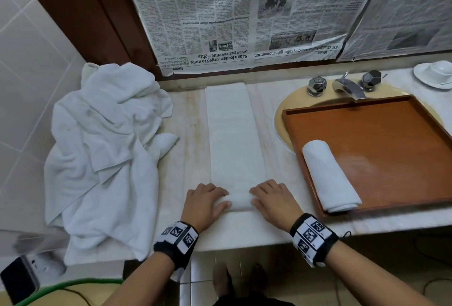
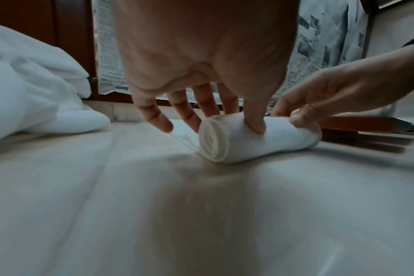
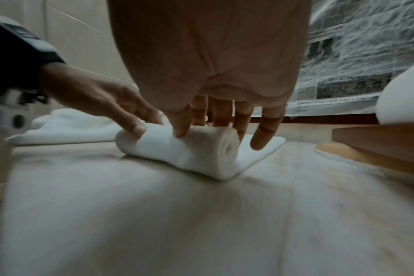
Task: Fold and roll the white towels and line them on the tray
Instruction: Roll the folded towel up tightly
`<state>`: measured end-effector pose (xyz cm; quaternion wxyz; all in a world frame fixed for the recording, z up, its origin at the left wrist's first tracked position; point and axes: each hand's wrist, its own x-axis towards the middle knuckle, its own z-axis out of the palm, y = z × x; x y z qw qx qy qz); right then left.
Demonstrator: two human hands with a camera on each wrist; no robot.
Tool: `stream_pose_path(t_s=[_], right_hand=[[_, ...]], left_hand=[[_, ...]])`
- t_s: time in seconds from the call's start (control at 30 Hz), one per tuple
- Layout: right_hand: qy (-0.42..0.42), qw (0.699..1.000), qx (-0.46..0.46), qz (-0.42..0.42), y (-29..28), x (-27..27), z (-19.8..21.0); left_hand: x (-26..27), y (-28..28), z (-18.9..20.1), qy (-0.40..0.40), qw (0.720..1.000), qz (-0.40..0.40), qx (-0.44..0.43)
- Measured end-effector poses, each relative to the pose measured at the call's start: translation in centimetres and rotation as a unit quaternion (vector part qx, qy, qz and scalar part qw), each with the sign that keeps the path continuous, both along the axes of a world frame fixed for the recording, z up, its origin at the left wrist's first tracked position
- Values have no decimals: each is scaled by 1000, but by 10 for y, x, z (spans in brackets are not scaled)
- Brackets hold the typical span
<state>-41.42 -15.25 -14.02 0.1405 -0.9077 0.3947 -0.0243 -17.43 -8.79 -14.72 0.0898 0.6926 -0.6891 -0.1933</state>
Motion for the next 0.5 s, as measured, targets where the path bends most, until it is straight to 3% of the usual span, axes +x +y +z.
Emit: stream_pose_path(t_s=[0.13, 0.2, 0.27, 0.33, 0.5], right_hand=[[-1, 1000, 23, -5, 2, 2, -8], [-35, 996, 78, -30, -5, 4, -5], [-64, 985, 156, -37, -12, 5, 2], [-47, 975, 214, -27, -20, 3, 9], [-17, 956, 292, -22, -29, -9, 15]], left_hand=[[5, -11, 1, 97, 992, 28, 81], [3, -13, 2, 57, 995, 15, 77], [-4, -10, 5, -6, 1000, -13, 13], [-10, -5, 8, -24, 998, -43, -30], [-16, 9, -3, -39, 996, -76, -6]])
